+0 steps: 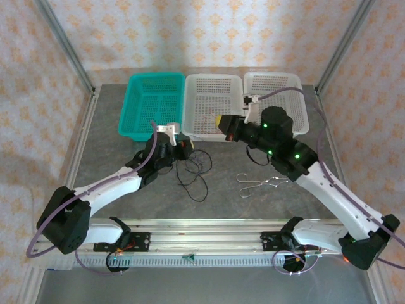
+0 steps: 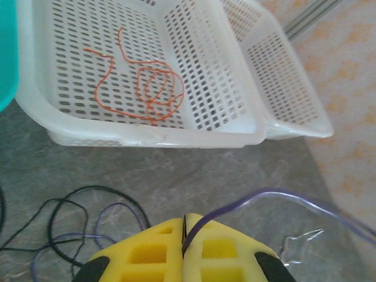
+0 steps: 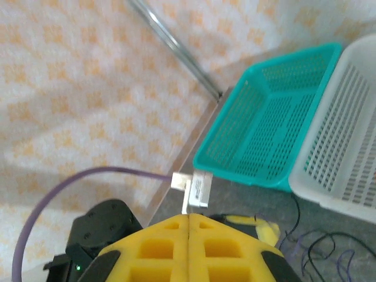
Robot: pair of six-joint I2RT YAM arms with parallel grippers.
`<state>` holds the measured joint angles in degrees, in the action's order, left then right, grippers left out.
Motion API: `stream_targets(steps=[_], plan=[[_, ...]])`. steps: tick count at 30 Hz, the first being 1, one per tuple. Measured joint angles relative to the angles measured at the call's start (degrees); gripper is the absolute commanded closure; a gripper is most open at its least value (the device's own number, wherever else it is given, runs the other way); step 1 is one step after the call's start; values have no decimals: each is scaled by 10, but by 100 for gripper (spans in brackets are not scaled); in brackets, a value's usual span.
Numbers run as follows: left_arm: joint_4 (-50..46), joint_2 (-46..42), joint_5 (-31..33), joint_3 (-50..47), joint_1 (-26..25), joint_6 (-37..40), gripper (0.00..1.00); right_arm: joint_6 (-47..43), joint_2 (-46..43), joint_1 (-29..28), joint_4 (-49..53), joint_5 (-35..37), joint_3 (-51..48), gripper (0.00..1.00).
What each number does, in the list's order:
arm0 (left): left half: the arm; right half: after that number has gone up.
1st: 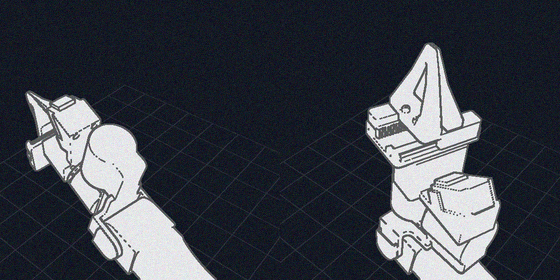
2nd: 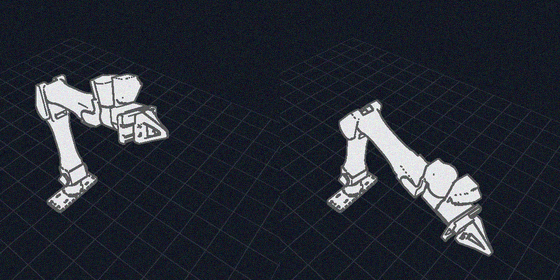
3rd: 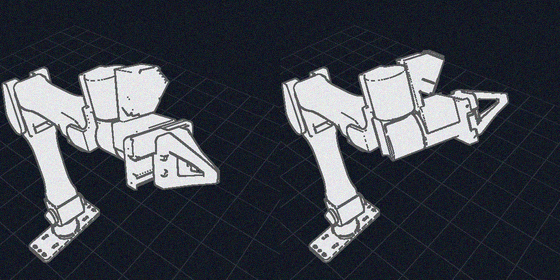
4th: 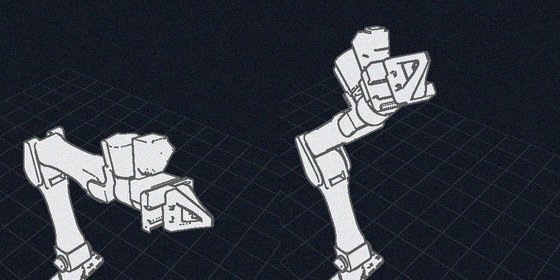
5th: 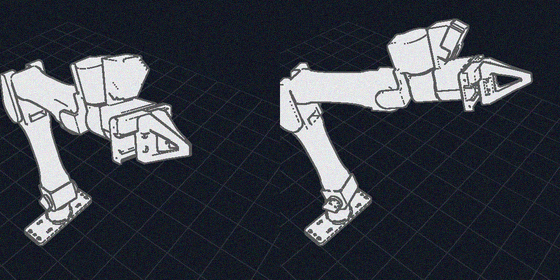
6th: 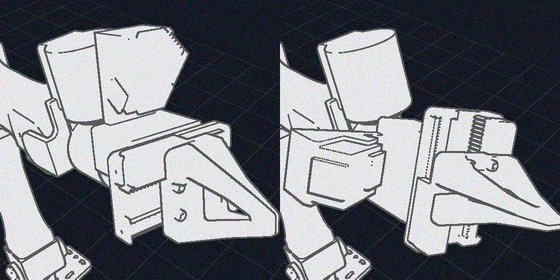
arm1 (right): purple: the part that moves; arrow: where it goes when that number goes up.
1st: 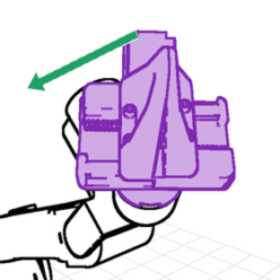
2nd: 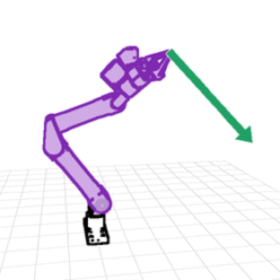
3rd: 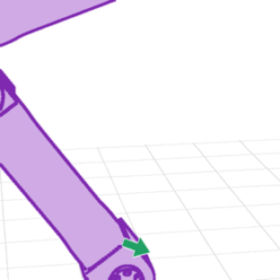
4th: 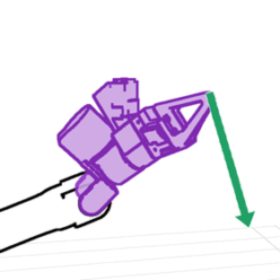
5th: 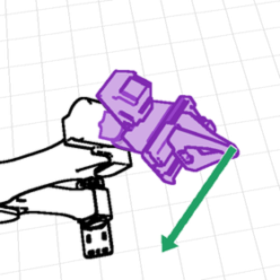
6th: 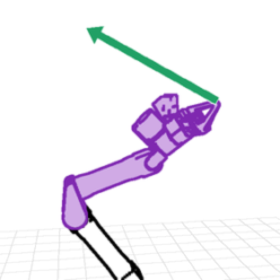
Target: Untangle the cables
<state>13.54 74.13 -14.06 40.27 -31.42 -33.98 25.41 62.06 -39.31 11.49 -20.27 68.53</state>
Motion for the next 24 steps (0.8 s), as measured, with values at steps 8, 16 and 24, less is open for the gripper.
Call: stream_targets(steps=[8,16,24], plan=[[-103,0,75,35,-31,67,100,-2,2,0,-7,33,-1,100],[-164,-6,122,76,-21,71,100,-14,9,0,1,65,-9,76],[-227,-13,157,176,74,71,100,-26,24,0,26,95,-28,69]])
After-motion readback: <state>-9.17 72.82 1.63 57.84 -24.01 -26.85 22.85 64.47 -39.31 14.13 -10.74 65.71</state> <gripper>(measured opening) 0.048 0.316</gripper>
